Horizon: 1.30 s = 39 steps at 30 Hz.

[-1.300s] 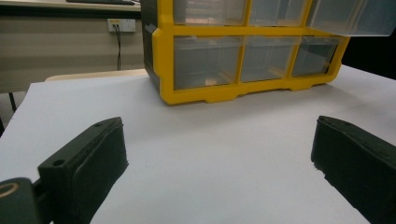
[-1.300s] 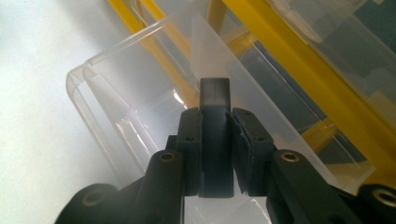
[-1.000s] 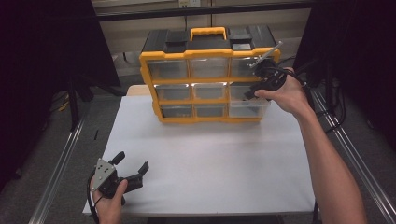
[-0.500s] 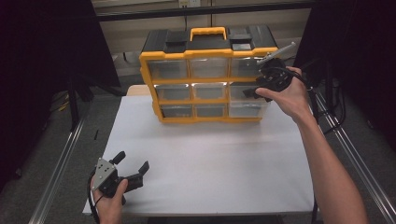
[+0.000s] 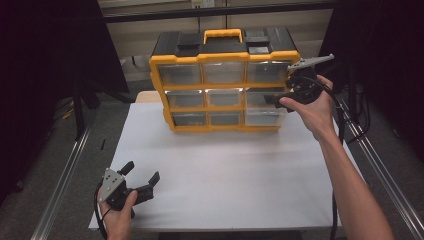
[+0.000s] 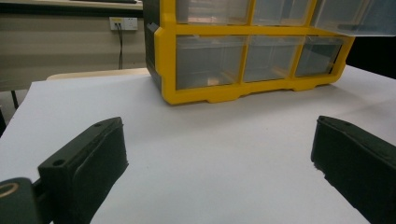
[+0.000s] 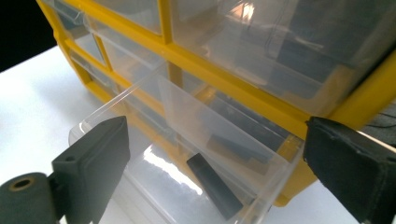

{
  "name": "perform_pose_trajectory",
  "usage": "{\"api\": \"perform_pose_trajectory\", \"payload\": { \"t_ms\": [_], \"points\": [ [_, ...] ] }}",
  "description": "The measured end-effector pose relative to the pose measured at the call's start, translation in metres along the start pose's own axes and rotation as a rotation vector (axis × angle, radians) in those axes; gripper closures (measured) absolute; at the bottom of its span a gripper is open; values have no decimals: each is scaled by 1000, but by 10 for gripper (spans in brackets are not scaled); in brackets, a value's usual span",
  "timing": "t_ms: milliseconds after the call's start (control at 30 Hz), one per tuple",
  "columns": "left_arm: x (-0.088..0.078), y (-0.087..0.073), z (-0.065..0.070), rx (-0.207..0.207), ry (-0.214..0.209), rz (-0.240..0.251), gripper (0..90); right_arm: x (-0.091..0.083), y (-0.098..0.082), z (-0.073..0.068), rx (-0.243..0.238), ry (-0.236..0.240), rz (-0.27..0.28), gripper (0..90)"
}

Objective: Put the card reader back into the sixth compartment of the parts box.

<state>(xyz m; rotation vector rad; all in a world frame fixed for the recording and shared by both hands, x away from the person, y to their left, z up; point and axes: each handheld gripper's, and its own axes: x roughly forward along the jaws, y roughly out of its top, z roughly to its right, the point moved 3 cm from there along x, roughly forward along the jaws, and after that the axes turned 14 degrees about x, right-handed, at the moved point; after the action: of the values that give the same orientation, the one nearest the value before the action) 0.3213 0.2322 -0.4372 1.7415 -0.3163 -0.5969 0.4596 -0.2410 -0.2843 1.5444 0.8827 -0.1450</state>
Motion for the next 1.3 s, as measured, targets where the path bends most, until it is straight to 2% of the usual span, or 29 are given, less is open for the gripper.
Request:
{"api": "perform_pose_trajectory", "payload": {
  "t_ms": [133, 200, 267, 467, 633, 700, 767, 900, 1133, 1300],
  "points": [
    [0, 1, 0, 7, -1, 4, 33, -5, -5, 1, 11, -27, 46, 58],
    [0, 0, 0, 8, -7, -1, 33, -7, -8, 0, 14, -15, 69, 49],
    [-2, -1, 0, 6, -5, -1, 33, -9, -12, 0, 18, -24, 92, 41],
    [-4, 0, 0, 1, 5, 7, 33, -12, -23, -1, 25, -20, 111, 35],
    [-4, -1, 0, 0, 9, 4, 33, -17, -33, -4, 37, -21, 179, 36],
    [-5, 0, -1, 6, 12, 4, 33, -18, -38, -5, 48, -31, 200, 23],
    [-5, -1, -1, 3, 12, 6, 33, -19, -43, -5, 62, -62, 234, 22],
    [-5, -1, -1, 2, 15, 4, 33, -22, -52, -7, 73, -53, 268, 26],
    [-6, 0, -1, 1, 22, 6, 33, -19, -73, -12, 73, -44, 287, 27],
    [-6, 0, -1, 3, 26, 3, 33, -21, -84, -14, 73, -47, 343, 28]
  ]
}}
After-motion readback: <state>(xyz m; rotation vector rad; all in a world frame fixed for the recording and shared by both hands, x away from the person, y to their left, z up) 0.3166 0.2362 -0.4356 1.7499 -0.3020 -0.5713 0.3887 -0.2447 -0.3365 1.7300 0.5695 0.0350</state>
